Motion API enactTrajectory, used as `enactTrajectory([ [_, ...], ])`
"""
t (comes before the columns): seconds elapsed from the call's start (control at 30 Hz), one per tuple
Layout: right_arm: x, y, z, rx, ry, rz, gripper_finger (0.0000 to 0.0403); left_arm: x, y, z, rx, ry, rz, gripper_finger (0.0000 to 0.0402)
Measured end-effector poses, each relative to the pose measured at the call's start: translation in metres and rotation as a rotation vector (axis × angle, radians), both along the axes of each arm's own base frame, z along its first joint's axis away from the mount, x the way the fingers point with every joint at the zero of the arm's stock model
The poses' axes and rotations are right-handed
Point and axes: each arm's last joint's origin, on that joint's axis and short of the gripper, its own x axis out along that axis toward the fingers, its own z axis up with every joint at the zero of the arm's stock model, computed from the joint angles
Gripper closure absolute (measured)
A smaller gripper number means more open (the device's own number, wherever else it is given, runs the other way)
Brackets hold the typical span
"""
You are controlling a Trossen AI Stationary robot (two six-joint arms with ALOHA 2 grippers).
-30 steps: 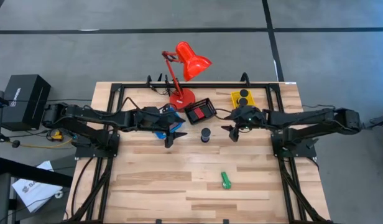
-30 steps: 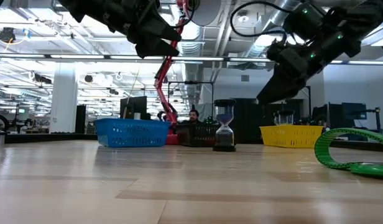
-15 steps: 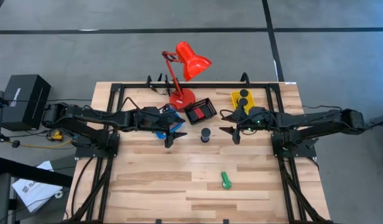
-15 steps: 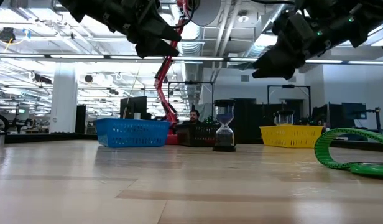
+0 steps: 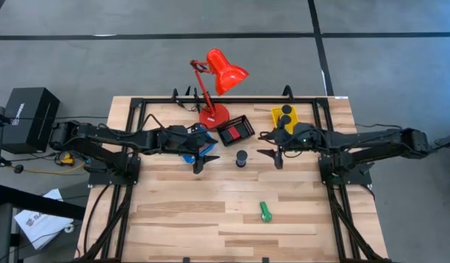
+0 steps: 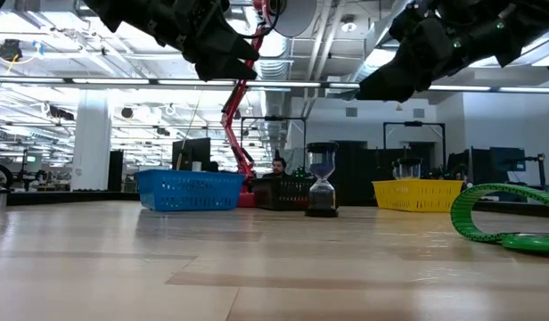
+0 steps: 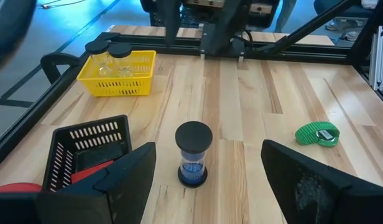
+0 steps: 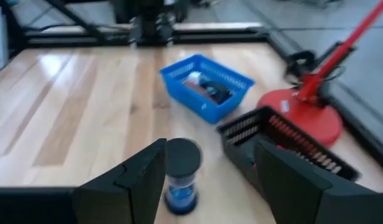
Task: Pick & Place Office items
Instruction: Put the blue hourglass into the yellow bin
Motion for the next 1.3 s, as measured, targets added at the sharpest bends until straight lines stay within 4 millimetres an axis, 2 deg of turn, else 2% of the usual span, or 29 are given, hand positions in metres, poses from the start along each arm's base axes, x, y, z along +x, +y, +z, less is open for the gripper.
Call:
enactTrajectory([
  [0.17,0.006,0.003,0.027,-0.043,0.101,0.068,0.0172,0.000,0.000,0.000,0.000,-0.002,0.000,0.0116],
  [0.27,0.018,0.002,0.042,-0.037,0.181,0.074,0.0172,0.000,0.000,0.001,0.000,-0.011,0.000,0.0116],
  [0.33,0.034,0.001,0.049,-0.039,0.237,0.083,0.0172,0.001,0.000,0.002,0.001,-0.019,0.000,0.0116],
  [0.53,0.080,0.005,0.050,-0.024,0.472,0.137,0.0178,0.001,0.000,0.001,0.002,-0.012,-0.001,0.0116],
  [0.73,0.116,0.011,0.041,-0.015,0.636,0.170,0.0196,-0.012,0.000,-0.004,0.013,0.119,-0.008,0.0116],
  [0.9,0.133,0.016,0.028,-0.012,0.780,0.190,0.0197,-0.029,-0.001,0.005,-0.005,0.146,0.013,0.0117],
  [1.07,0.152,0.013,0.016,-0.018,0.852,0.177,0.0178,-0.043,0.000,0.019,-0.030,0.106,0.069,0.0116],
  [1.17,0.159,0.013,0.013,-0.026,0.898,0.193,0.0164,-0.049,0.000,0.020,-0.038,0.090,0.073,0.0116],
  [1.3,0.165,0.013,0.019,-0.034,0.926,0.206,0.0156,-0.057,-0.001,0.010,-0.037,0.111,0.073,0.0117],
])
